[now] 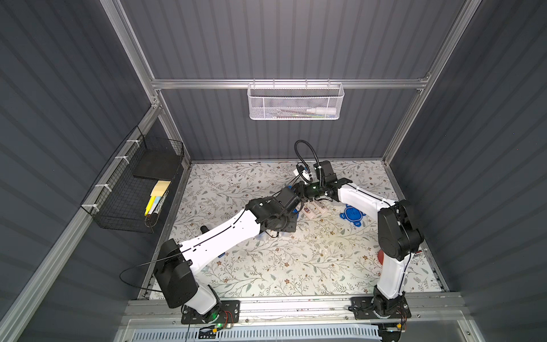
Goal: Take out toiletry kits
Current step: Adjust the container at the center of the board.
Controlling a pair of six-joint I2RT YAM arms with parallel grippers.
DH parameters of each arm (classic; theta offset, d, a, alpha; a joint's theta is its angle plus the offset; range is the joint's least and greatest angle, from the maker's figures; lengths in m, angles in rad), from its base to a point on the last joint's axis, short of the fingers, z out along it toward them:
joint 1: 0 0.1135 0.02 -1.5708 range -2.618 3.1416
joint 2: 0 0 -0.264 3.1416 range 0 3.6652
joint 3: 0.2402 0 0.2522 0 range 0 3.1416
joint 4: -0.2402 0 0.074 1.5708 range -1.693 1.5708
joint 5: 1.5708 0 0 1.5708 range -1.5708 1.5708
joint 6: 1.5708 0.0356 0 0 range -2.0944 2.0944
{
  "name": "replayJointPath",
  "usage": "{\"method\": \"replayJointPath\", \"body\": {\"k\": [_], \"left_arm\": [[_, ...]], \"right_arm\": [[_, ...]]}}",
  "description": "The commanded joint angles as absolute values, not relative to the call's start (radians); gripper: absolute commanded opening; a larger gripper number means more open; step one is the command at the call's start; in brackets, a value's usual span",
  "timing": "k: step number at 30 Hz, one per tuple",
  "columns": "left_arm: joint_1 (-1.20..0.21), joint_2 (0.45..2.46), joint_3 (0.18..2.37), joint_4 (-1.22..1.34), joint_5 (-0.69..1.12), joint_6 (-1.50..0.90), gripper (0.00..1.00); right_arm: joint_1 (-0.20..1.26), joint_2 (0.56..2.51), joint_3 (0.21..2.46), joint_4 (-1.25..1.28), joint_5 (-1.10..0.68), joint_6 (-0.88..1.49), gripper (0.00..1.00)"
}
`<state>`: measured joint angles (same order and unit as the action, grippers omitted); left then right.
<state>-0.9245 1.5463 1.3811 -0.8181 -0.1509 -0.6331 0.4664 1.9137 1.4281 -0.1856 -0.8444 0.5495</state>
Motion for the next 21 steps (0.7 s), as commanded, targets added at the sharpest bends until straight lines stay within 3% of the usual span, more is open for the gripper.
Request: {"method": "replayJointPath", "body": {"k": [1, 21], "left_arm": [[-0.932, 1.557, 1.373, -0.836, -0.182, -0.638, 0.26], [-0.930, 1.581, 1.353, -0.859, -0.258, -0.620, 0.22]], "right_arm": [[0.481, 1.933, 1.438, -0.194, -0.853, 0.536, 0.30], [0.498, 1.840, 1.360, -0.303, -0.722, 0.466, 0.25]]}}
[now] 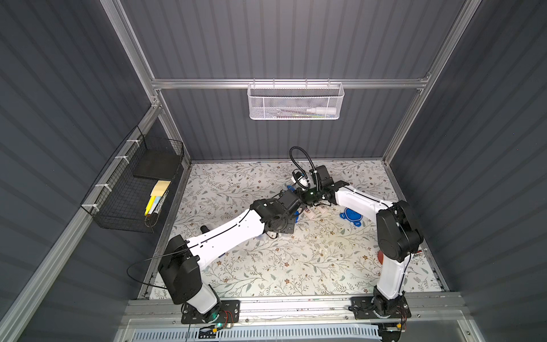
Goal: Take out toiletry kits
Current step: Adjust the container at the center of the board.
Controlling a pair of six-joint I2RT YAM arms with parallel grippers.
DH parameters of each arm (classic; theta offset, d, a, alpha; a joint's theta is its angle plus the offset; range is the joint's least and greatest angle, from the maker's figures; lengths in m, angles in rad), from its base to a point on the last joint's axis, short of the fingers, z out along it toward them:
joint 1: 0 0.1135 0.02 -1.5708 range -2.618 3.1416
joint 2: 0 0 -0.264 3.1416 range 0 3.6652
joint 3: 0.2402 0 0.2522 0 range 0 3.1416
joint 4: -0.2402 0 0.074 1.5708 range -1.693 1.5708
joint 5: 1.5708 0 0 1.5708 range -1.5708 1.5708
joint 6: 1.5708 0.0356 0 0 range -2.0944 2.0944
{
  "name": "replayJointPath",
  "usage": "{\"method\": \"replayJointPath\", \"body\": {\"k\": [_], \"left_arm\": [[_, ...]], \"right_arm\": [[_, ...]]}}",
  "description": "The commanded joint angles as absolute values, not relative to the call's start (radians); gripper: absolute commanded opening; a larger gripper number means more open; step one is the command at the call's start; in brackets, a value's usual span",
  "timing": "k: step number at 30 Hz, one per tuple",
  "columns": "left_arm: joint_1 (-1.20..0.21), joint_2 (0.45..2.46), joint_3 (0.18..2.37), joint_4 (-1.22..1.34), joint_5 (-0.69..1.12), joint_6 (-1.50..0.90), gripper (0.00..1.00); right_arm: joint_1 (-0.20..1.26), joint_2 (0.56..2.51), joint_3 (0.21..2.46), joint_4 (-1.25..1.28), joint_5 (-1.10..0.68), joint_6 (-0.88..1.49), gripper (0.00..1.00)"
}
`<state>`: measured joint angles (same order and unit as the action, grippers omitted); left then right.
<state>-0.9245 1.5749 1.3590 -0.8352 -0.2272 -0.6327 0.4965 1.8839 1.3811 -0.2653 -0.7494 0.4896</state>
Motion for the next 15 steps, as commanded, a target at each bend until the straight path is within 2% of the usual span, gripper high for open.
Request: {"method": "replayJointPath", "body": {"k": [1, 15], "left_arm": [[-0.930, 1.583, 1.353, -0.860, -0.261, -0.619, 0.22], [-0.919, 1.627, 1.379, -0.848, -0.272, -0.584, 0.21]], "right_arm": [[0.499, 1.834, 1.357, -0.309, -0.718, 0.466, 0.25], [0.499, 1.768, 1.257, -0.351, -0.642, 0.493, 0.22]]}}
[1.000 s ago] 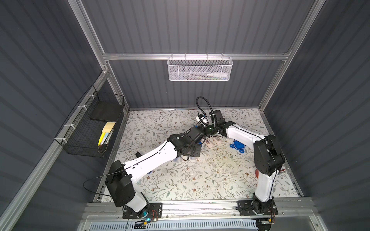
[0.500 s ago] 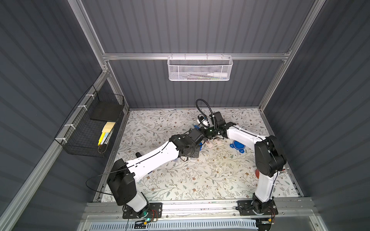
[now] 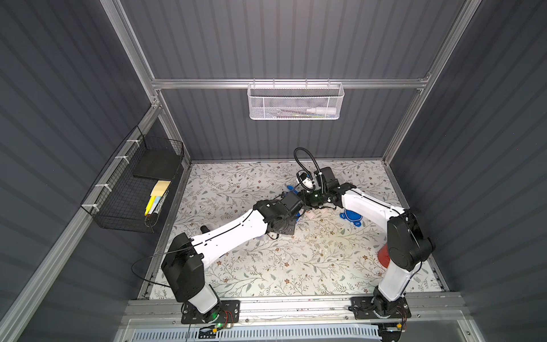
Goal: Take out toiletry kits
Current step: Adjust the container at the center of the board.
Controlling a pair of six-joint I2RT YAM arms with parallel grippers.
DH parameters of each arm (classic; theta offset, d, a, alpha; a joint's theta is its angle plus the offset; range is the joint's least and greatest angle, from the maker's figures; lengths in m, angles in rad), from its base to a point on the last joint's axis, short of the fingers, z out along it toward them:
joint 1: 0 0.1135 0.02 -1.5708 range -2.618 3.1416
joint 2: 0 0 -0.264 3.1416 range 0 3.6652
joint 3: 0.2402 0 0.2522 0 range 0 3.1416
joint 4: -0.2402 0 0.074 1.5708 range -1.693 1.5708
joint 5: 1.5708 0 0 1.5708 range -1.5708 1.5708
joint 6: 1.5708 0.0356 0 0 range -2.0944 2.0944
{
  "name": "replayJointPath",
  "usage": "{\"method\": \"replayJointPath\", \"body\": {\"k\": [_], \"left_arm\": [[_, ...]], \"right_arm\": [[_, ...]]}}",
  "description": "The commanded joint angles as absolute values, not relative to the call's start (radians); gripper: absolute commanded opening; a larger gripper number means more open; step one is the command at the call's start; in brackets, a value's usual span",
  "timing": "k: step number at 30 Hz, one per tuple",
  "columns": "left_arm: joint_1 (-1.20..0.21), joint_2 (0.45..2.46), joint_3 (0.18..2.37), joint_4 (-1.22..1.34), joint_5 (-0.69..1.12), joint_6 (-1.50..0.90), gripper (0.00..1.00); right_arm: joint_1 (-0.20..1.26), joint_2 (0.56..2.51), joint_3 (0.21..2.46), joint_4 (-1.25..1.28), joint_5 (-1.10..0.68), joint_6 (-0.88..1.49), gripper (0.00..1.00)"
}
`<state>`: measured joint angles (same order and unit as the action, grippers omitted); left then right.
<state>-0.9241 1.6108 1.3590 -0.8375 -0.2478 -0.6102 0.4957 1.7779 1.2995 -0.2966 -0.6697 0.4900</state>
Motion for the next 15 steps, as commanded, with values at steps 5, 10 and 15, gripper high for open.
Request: {"method": "replayJointPath", "body": {"k": [5, 10, 15], "left_arm": [[-0.902, 1.630, 1.378, -0.851, -0.269, -0.575, 0.20], [-0.879, 1.622, 1.381, -0.857, -0.267, -0.566, 0.20], [-0.865, 1.611, 1.387, -0.854, -0.259, -0.555, 0.19]], "right_arm": [[0.497, 1.741, 1.240, -0.387, -0.634, 0.464, 0.21], [0.496, 1.708, 1.226, -0.411, -0.609, 0.455, 0.21], [0.493, 1.676, 1.209, -0.441, -0.571, 0.437, 0.20]]}}
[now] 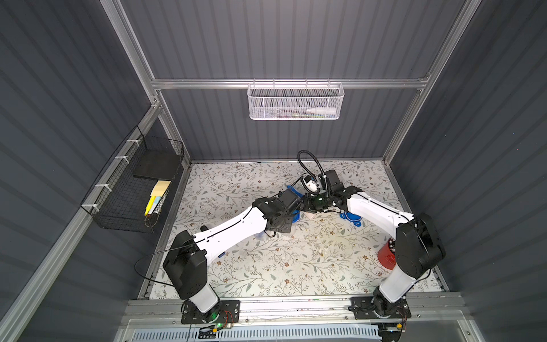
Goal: Take out toiletry kits
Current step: Adjust the container at the center of the board.
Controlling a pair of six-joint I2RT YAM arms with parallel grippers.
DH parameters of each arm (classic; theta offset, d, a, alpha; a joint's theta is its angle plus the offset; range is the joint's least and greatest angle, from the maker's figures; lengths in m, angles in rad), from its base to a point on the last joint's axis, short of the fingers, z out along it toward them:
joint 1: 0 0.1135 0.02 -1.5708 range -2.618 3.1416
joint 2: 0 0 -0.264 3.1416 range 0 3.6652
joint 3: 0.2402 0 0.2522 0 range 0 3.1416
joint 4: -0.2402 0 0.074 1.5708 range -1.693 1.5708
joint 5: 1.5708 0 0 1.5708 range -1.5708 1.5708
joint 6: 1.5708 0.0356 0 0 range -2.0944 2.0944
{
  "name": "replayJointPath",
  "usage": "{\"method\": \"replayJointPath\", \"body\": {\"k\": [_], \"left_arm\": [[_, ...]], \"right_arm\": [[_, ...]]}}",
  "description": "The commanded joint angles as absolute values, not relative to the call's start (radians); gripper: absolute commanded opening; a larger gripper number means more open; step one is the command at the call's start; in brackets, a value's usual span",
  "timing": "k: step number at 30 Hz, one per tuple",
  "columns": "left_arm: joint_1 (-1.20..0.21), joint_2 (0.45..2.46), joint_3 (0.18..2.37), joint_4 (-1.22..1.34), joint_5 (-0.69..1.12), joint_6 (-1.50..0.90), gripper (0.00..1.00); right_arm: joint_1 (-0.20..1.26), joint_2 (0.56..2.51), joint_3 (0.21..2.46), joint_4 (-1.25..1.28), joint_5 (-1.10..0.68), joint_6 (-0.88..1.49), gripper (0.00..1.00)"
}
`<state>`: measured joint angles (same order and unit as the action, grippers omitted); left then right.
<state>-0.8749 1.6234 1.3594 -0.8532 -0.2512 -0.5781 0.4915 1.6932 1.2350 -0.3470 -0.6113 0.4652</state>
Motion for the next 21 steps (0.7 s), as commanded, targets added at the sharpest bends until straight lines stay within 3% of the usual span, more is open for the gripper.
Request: {"method": "replayJointPath", "body": {"k": [1, 10, 17, 21], "left_arm": [[-0.864, 1.609, 1.390, -0.856, -0.256, -0.552, 0.18], [-0.864, 1.544, 1.402, -0.936, -0.287, -0.556, 0.17], [-0.864, 1.461, 1.489, -0.960, -0.315, -0.543, 0.18], [-0.864, 1.496, 1.545, -0.912, -0.279, -0.515, 0.18]], "right_arm": [[0.490, 1.669, 1.206, -0.445, -0.565, 0.432, 0.20], [0.406, 1.558, 1.137, -0.372, -0.577, 0.464, 0.19], [0.395, 1.465, 1.089, -0.324, -0.557, 0.459, 0.35], [0.394, 1.459, 1.091, -0.301, -0.595, 0.486, 0.37]]}}
